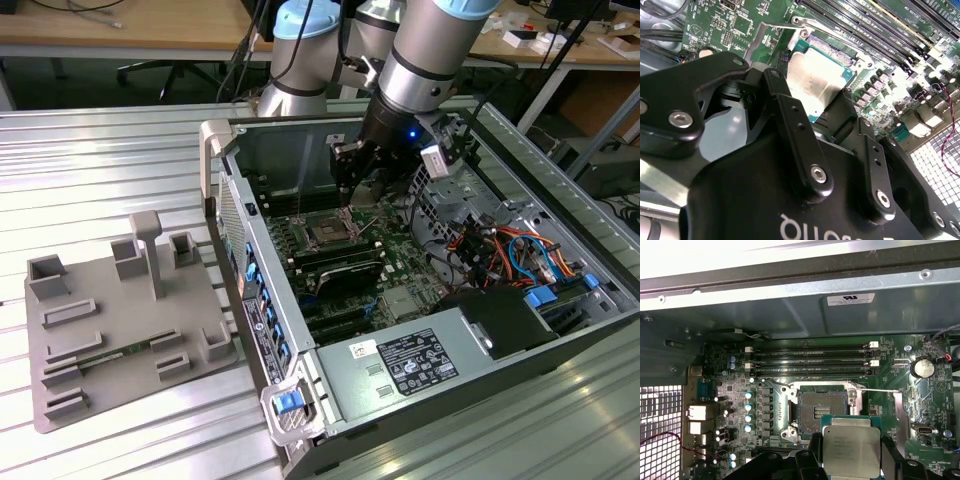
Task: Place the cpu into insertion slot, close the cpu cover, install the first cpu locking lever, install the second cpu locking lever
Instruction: 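Place the cpu into insertion slot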
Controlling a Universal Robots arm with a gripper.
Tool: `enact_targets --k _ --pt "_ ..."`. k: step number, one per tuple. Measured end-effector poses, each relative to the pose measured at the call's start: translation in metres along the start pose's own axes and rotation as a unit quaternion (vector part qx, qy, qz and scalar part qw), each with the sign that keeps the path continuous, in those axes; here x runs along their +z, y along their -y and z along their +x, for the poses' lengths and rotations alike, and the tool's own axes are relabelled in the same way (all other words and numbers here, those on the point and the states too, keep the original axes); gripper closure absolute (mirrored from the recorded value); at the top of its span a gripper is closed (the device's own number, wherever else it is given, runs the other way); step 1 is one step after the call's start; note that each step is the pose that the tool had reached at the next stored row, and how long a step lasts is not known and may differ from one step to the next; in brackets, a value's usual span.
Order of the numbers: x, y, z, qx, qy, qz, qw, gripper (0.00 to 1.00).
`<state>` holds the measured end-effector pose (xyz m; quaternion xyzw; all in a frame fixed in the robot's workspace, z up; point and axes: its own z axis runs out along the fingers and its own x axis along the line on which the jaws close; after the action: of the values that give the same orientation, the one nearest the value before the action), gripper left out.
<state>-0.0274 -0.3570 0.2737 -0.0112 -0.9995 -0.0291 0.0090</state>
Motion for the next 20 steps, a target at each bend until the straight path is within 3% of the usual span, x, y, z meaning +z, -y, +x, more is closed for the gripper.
enact_targets --k 20 --pt "0.0039 0.0002 -0.0001 0.0 0.0001 0.0044 0.99999 0.45"
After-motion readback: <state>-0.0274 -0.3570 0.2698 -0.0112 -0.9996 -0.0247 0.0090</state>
